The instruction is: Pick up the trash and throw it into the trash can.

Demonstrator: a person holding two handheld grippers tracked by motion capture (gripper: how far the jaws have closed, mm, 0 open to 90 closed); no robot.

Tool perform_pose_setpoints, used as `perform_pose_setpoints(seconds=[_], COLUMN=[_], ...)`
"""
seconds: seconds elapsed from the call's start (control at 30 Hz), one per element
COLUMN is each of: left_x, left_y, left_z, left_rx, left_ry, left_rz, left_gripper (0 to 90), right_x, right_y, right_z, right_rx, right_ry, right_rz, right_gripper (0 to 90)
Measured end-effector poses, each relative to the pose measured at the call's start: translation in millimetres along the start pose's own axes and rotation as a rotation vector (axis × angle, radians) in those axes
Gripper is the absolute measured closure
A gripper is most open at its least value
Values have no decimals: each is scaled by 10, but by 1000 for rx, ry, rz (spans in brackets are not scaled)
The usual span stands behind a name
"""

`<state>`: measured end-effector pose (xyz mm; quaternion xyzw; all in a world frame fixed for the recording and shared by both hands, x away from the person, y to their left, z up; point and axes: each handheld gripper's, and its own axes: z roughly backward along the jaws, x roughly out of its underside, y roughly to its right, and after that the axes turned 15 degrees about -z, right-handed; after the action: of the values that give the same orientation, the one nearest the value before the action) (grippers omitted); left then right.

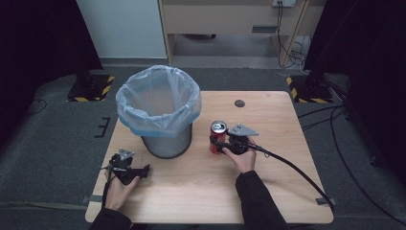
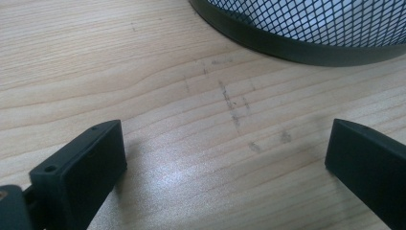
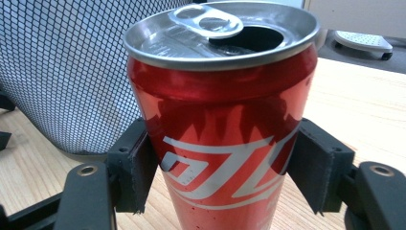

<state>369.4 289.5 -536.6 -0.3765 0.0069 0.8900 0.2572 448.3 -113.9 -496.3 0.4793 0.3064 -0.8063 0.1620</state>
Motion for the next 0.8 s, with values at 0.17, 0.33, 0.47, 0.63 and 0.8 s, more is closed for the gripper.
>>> perform_pose_setpoints(seconds=[0.17,0.33,0.47,0.63,0.8], left_x=[0,-1,-1,-2,-2], left_y=[0,0,0,-1,0], left_z=[0,-1,-1,-2,-2], left_rx=[0,0,0,1,0], left_ry=[0,0,0,0,0], left_rz=[0,0,0,-1,-1], left_gripper=[0,0,0,0,0], right_x=[-27,-91,-165,-271,-406], right_y=[-3,-20,-41,-88,-126], right_z=[24,97,191,320,475], right_rx=[1,-11,-21,-54,-83], right_ry=[2,14,23,66,98], right_rz=[2,2,15,9,13], right_gripper=[325,325,325,325,326])
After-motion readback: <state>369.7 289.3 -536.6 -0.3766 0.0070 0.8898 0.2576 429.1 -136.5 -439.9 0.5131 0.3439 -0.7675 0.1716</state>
